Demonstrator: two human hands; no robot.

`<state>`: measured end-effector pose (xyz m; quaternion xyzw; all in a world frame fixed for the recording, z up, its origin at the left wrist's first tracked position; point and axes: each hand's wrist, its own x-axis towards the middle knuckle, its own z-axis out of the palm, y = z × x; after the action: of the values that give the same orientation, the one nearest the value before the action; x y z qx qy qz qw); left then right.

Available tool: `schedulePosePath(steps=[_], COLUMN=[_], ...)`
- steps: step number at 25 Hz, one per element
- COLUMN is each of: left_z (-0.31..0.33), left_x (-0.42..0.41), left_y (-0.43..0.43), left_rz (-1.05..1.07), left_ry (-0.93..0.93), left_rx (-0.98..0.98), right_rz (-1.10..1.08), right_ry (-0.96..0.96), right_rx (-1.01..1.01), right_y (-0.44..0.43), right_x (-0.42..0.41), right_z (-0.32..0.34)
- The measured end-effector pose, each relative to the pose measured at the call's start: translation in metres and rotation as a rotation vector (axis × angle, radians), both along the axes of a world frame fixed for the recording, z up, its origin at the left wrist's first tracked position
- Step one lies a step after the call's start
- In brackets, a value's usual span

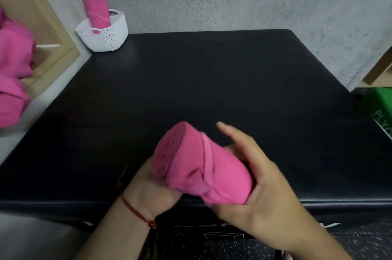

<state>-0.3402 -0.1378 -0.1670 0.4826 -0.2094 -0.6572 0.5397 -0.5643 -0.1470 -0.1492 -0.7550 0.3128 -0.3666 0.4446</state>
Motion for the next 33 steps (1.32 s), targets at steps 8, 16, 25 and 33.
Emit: schedulePosePath(steps=[8,16,25,33], left_z=[0.015,0.009,0.024,0.028], left_x=[-0.056,-0.037,-0.011,-0.005], left_y=[-0.007,-0.006,-0.004,-0.001], left_rz=[0.005,-0.108,0.031,-0.059], left_ry=[-0.025,-0.303,-0.444,-0.889], left_rx=[0.017,0.073,-0.347,-0.453], right_rz=[-0.014,-0.121,-0.342,-0.25], right_ry=[-0.649,-0.238,0.503,0.382], right_rx=[0.863,0.589,-0.125,-0.138], right_y=[-0.01,-0.012,0.0,-0.008], right_x=[0.018,0.016,0.017,0.008], right_z=[0.001,0.001,0.007,0.0])
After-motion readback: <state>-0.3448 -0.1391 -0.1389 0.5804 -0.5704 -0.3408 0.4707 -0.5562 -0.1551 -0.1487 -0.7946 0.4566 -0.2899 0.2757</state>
